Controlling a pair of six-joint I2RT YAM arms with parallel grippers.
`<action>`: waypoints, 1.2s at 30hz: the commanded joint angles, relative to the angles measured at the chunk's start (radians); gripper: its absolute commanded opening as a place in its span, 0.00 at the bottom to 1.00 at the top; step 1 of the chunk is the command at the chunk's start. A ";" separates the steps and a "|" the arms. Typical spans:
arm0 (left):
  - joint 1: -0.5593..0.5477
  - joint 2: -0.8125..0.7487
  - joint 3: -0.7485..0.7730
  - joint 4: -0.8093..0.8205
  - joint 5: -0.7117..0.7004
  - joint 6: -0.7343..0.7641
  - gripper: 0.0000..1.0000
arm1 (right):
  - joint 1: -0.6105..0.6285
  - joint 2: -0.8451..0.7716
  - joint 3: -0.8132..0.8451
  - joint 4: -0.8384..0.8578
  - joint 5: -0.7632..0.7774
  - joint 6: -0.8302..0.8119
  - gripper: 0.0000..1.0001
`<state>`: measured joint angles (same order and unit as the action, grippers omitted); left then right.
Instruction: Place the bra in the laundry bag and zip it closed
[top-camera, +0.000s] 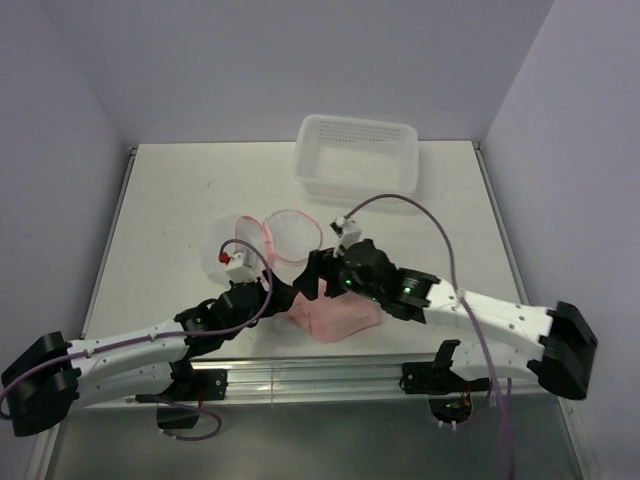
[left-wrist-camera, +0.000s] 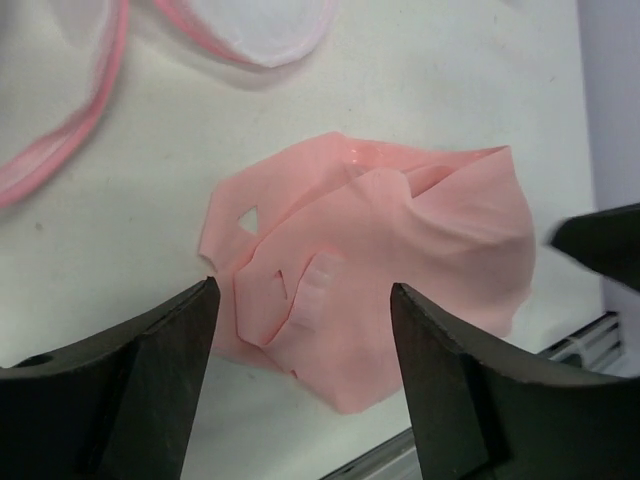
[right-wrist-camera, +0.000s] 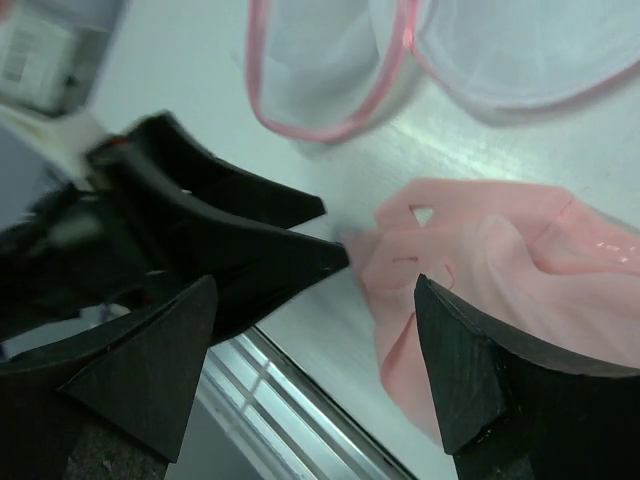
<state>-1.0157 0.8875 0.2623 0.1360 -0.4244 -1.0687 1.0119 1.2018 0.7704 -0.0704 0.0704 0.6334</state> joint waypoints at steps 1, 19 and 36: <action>-0.001 0.105 0.135 0.034 0.027 0.180 0.77 | -0.029 -0.198 -0.090 -0.041 0.043 0.021 0.87; -0.003 0.493 0.338 0.231 0.345 0.457 0.97 | -0.364 -0.639 -0.543 -0.079 -0.046 0.157 1.00; 0.039 0.636 0.278 0.287 0.297 0.421 0.84 | -0.431 -0.295 -0.658 0.464 -0.396 0.173 1.00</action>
<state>-0.9783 1.5120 0.5556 0.3759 -0.1246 -0.6479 0.5861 0.8577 0.1066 0.2501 -0.2565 0.8108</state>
